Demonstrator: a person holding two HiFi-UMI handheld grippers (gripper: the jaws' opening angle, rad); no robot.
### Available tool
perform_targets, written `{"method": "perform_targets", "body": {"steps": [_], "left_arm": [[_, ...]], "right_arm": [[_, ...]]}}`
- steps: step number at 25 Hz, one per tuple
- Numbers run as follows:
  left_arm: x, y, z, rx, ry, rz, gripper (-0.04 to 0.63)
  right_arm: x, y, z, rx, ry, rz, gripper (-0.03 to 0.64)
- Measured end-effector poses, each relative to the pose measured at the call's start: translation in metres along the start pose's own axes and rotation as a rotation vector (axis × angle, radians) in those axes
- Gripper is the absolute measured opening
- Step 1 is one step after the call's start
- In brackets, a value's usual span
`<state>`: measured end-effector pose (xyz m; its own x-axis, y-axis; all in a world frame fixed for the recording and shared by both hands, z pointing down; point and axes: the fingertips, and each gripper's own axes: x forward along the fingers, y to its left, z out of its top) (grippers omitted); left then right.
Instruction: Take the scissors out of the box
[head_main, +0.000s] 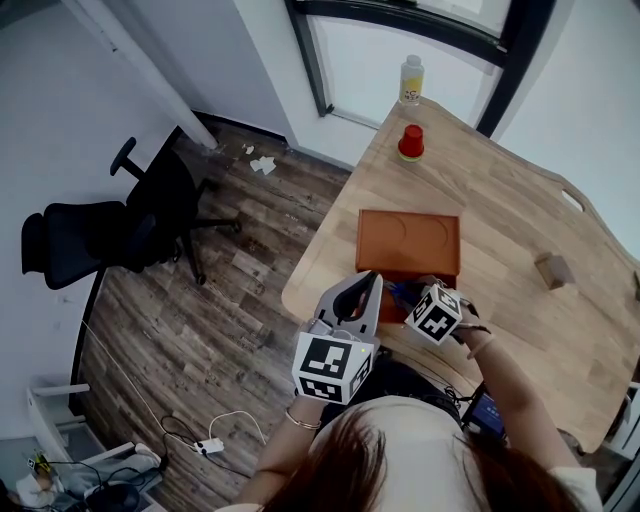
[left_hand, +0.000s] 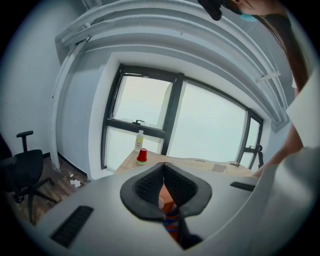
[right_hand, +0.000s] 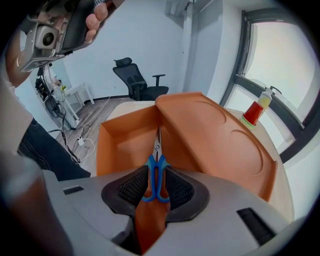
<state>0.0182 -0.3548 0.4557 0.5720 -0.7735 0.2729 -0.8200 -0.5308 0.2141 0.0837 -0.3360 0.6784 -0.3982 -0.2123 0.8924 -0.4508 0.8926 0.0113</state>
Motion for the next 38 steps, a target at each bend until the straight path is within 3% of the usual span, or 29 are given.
{"method": "perform_targets", "body": {"steps": [16,20,38], "left_arm": [[0.001,0.012,0.0,-0.018,0.005,0.026,0.019],[-0.001,0.013,-0.001,-0.021,0.003,0.033,0.019],[-0.024,0.012,0.001,-0.005,-0.012,0.035,0.019]], "right_arm": [[0.018,0.001,-0.007,-0.013,0.061,0.034,0.144],[0.017,0.001,-0.006,-0.025,0.054,0.038,0.117],[-0.004,0.007,0.003,-0.074,0.007,-0.066,0.112]]}}
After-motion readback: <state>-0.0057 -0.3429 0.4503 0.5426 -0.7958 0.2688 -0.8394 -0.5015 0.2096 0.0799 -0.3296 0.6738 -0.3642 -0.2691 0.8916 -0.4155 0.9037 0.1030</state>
